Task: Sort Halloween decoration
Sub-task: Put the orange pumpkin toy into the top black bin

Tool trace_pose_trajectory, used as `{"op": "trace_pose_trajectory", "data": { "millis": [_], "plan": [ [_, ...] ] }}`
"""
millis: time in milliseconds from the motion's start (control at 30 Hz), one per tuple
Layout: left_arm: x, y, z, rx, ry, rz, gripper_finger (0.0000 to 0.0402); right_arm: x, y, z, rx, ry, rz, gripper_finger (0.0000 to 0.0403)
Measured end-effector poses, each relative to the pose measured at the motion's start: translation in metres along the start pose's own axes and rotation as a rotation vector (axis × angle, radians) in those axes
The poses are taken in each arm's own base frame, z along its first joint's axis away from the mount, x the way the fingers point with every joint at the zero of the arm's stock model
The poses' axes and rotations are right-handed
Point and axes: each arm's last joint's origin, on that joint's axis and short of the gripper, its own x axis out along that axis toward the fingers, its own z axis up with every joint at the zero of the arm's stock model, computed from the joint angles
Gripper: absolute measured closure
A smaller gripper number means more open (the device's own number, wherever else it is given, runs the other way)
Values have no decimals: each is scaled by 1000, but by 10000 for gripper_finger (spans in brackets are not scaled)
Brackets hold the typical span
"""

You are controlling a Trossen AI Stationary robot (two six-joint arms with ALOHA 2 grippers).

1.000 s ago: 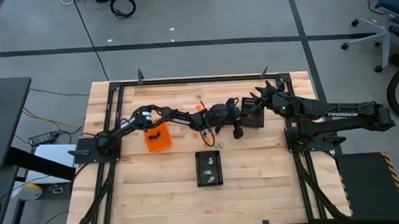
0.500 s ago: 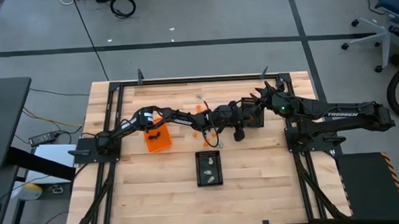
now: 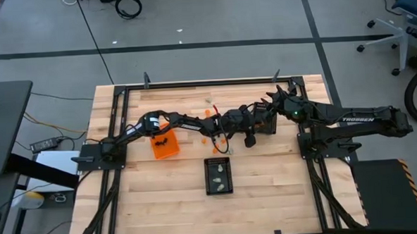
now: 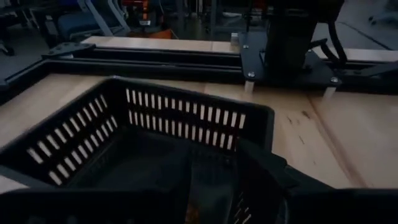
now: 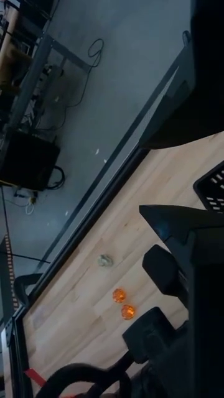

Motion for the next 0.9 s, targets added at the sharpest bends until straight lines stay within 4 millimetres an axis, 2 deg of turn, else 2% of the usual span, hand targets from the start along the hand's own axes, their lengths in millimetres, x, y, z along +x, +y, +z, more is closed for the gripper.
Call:
{"op": "trace_pose_trajectory", "data": {
  "millis": [267, 467, 633, 900],
  "plan": [
    [-13, -3, 34, 63, 18, 20, 269, 0, 0, 0, -2, 2, 0, 243],
    [-36, -12, 60, 213, 29, 100, 269, -1, 1, -1, -2, 3, 8, 243],
    [-61, -13, 63, 279, 79, 135, 269, -2, 3, -1, -5, 0, 22, 243],
    [-106, 6, 54, 242, 153, 165, 269, -3, 5, 0, -19, -6, 36, 243]
  ]
}}
